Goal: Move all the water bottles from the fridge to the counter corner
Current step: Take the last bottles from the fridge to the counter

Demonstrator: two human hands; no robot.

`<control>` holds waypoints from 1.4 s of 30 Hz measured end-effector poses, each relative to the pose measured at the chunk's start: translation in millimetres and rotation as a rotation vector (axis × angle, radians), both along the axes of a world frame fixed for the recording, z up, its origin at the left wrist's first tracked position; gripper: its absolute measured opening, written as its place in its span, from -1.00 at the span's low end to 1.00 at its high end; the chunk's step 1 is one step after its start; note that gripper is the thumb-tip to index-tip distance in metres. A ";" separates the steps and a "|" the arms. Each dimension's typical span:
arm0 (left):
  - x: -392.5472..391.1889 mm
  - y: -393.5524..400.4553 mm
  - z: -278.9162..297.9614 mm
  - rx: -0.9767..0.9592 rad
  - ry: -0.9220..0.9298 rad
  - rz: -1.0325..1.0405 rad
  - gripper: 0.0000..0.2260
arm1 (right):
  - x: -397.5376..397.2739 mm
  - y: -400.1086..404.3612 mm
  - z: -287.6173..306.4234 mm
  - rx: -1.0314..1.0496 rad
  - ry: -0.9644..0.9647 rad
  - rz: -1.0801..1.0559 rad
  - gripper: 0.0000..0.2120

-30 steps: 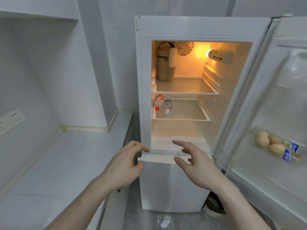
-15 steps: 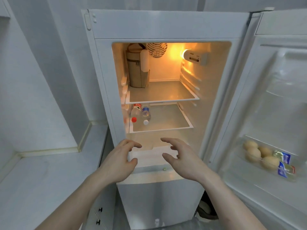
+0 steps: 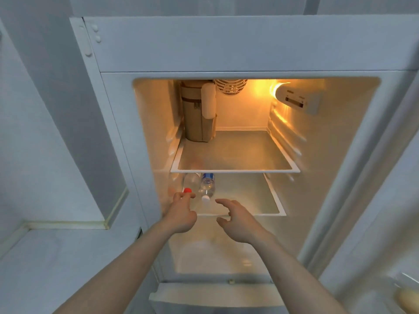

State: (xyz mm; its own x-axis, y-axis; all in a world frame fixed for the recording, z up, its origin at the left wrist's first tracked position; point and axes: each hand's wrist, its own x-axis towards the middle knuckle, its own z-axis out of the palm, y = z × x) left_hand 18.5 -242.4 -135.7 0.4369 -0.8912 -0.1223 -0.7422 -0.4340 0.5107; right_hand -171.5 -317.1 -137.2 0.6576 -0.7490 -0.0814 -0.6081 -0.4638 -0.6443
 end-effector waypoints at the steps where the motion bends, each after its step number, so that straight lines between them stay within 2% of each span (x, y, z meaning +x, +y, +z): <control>1: 1.5 -9.5 -5.0 0.023 0.011 0.023 -0.48 | 8.3 -9.0 -4.4 0.007 0.021 0.013 -0.44; 10: 20.0 -64.8 -36.3 0.148 0.014 0.202 -0.40 | 70.9 -59.6 -28.5 0.033 0.181 0.110 -0.37; 17: 35.4 -90.2 -47.4 0.252 -0.050 0.158 -0.33 | 94.1 -77.8 -40.1 0.034 0.289 0.152 -0.30; 28: 41.0 -101.9 -48.5 0.292 -0.098 0.110 -0.37 | 80.1 -89.3 -50.2 -0.020 0.261 0.061 -0.44; 31: 39.7 -99.0 -48.9 0.260 -0.110 0.099 -0.38 | 73.5 -90.6 -53.8 -0.032 0.256 0.073 -0.40; 35: 35.7 -91.5 -51.6 0.225 -0.151 0.072 -0.53 | 68.2 -83.1 -58.8 -0.037 0.220 0.096 -0.29; 38: 31.8 -85.3 -54.3 0.217 -0.184 0.062 -0.60 | 65.5 -80.8 -60.4 -0.048 0.200 0.085 -0.30; 42: 27.1 -77.6 -57.6 0.222 -0.227 0.043 -0.57 | 62.7 -81.7 -61.9 -0.044 0.178 0.064 -0.37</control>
